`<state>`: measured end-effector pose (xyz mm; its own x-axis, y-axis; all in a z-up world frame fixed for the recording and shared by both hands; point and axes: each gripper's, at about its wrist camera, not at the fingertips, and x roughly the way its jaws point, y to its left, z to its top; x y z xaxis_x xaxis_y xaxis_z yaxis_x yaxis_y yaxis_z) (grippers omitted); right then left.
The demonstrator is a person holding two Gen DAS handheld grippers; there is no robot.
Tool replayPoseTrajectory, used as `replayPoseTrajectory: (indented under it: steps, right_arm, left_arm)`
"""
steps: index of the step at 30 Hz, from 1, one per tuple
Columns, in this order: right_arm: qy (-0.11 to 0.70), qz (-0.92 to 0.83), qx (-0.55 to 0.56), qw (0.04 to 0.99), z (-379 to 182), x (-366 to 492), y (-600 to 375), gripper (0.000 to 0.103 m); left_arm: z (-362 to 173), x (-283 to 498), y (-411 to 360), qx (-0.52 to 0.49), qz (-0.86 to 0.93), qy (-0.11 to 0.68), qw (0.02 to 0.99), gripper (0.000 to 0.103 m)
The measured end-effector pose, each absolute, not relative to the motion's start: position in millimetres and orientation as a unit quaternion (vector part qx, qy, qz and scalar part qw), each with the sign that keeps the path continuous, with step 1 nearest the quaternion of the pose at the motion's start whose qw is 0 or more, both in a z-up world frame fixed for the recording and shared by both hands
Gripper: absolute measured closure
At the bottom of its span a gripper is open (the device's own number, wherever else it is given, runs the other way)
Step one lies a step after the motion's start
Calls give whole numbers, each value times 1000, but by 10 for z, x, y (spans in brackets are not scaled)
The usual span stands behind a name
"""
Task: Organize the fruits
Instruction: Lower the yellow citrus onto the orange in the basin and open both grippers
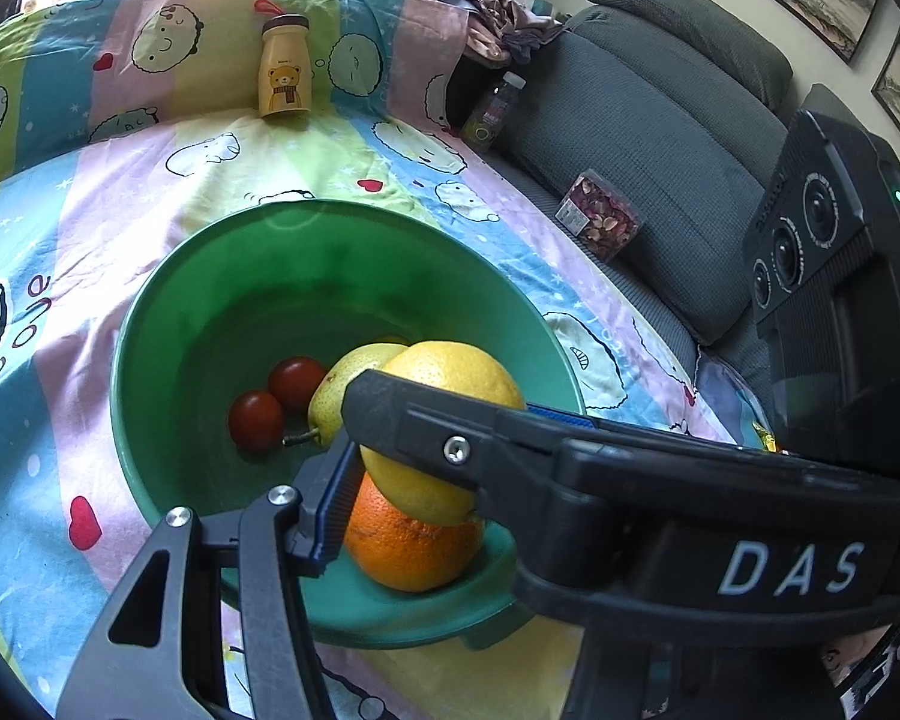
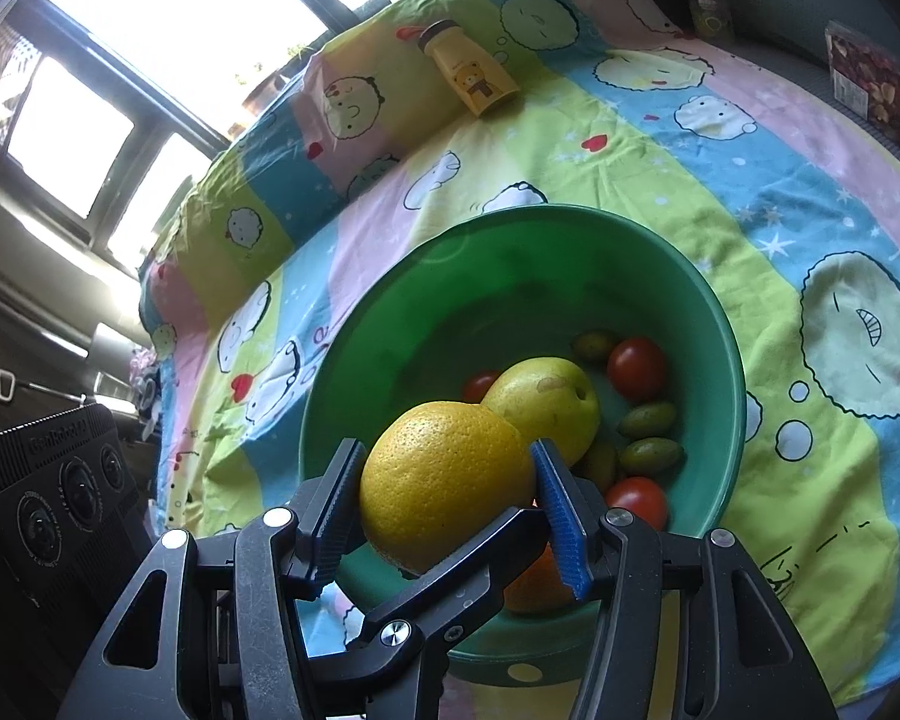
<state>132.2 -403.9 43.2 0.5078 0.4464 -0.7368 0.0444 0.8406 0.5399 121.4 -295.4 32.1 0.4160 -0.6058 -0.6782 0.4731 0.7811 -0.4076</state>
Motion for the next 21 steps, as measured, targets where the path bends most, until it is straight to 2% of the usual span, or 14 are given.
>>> replayPoseTrajectory:
  steps: [21]
  right_arm:
    - [490, 123, 260, 823, 366, 1361, -4035, 44]
  left_arm:
    - [269, 1245, -2932, -82, -309, 442, 838, 50]
